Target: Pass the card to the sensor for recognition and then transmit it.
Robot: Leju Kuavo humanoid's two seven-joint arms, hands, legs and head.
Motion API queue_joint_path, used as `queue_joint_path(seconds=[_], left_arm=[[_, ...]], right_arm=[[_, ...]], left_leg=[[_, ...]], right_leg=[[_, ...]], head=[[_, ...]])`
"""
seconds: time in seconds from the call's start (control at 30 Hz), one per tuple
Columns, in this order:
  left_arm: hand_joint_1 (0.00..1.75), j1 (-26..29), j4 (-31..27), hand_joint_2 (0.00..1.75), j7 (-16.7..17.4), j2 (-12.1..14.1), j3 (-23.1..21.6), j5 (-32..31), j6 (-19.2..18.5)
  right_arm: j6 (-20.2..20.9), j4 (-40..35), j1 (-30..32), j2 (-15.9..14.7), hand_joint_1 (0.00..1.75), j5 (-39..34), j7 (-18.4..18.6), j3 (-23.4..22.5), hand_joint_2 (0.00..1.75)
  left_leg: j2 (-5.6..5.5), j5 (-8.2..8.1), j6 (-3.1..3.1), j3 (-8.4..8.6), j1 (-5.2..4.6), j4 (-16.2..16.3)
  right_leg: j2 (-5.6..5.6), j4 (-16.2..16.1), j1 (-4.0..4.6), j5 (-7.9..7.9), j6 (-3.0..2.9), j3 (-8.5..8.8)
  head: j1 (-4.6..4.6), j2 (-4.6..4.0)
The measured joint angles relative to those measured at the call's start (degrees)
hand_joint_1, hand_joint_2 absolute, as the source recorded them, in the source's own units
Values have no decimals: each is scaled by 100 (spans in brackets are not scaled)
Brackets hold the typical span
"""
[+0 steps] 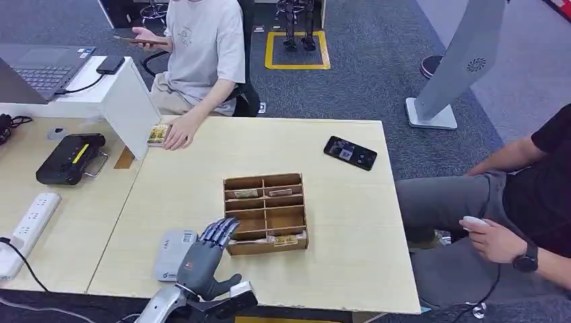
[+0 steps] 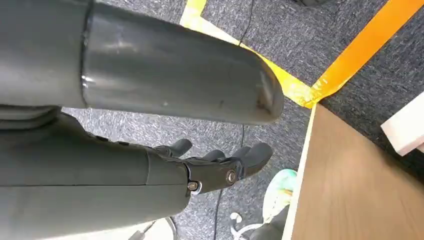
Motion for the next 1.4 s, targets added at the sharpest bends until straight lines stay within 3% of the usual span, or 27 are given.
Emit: queue_joint_path(seconds=[1.4], left_arm=[[0, 6, 42, 175, -52, 79, -22, -158, 77]], right_arm=[[0, 72, -95, -33, 0, -37, -24, 127, 0]], left_leg=[[0, 0, 0, 0, 0, 0]], right_leg=[[0, 0, 0, 0, 0, -1]], head=[[0, 0]])
